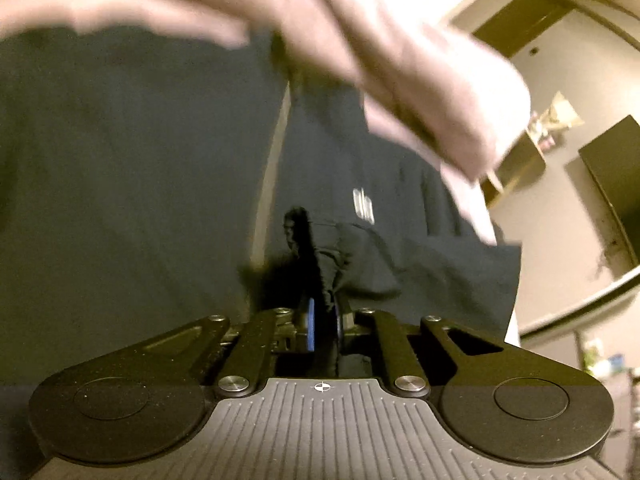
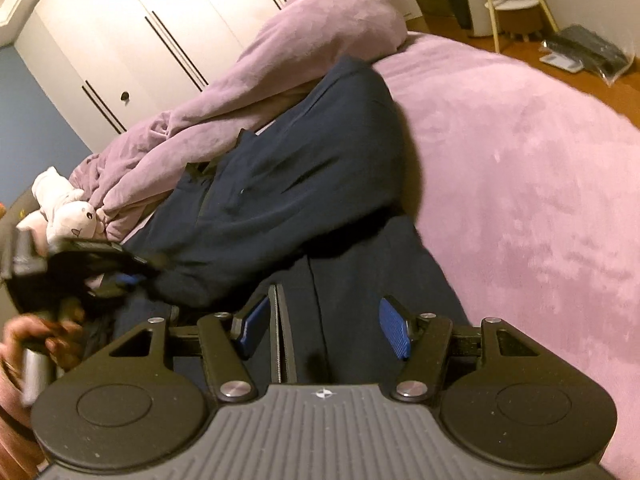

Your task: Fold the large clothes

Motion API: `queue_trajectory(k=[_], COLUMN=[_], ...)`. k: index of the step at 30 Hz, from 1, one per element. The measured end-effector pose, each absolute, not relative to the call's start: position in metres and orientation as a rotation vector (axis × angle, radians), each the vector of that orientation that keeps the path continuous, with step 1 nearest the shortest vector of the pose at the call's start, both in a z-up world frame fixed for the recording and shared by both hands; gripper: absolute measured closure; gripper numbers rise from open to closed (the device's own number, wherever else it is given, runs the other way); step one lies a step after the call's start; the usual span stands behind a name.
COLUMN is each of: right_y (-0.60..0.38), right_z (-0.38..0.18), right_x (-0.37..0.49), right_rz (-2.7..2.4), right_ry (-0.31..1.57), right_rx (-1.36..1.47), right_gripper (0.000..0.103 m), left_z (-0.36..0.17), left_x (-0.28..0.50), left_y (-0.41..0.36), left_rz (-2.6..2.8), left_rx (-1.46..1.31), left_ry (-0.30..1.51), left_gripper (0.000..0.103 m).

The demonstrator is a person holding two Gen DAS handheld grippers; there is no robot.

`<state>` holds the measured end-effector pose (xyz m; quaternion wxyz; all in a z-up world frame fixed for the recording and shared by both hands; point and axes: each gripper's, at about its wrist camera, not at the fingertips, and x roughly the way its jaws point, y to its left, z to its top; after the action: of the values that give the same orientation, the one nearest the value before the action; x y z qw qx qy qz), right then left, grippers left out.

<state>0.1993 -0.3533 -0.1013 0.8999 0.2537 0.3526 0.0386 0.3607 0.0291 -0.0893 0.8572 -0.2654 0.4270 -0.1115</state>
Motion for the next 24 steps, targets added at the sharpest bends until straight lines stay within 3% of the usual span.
queue_trajectory(k=[6, 14, 18, 20, 22, 24], right_y=[-0.338, -0.32, -0.321, -0.329, -0.339, -0.345], right_z=[-0.079, -0.108, -0.124, -0.132, -0.137, -0.134], right_x=[0.239, 0.337, 0.368, 0.376, 0.381, 0.383], right_rz=[0.143, 0.209, 0.081, 0.034, 0.011, -0.006], right_ry=[0.698, 0.747, 0.721, 0.711, 0.705, 0.681], right_rx=[0.518, 0.777, 0.775, 0.801, 0.825, 0.777], right_gripper=[0.038, 0.038, 0.039, 0.048, 0.081, 0.089], left_z=[-0.044, -0.054, -0.067, -0.075, -0.082, -0.089], left_x=[0.375, 0.391, 0.405, 0.408, 0.412, 0.414], left_y=[0.088, 0.139, 0.136, 0.132, 0.126, 0.119], left_rz=[0.046, 0.128, 0.102, 0.096, 0.098, 0.088], left_rx=[-0.298, -0.348, -0.339, -0.315, -0.287, -0.286], left_ry=[0.727, 0.725, 0.748, 0.76, 0.766, 0.764], left_gripper=[0.091, 0.091, 0.091, 0.091, 0.091, 0.091])
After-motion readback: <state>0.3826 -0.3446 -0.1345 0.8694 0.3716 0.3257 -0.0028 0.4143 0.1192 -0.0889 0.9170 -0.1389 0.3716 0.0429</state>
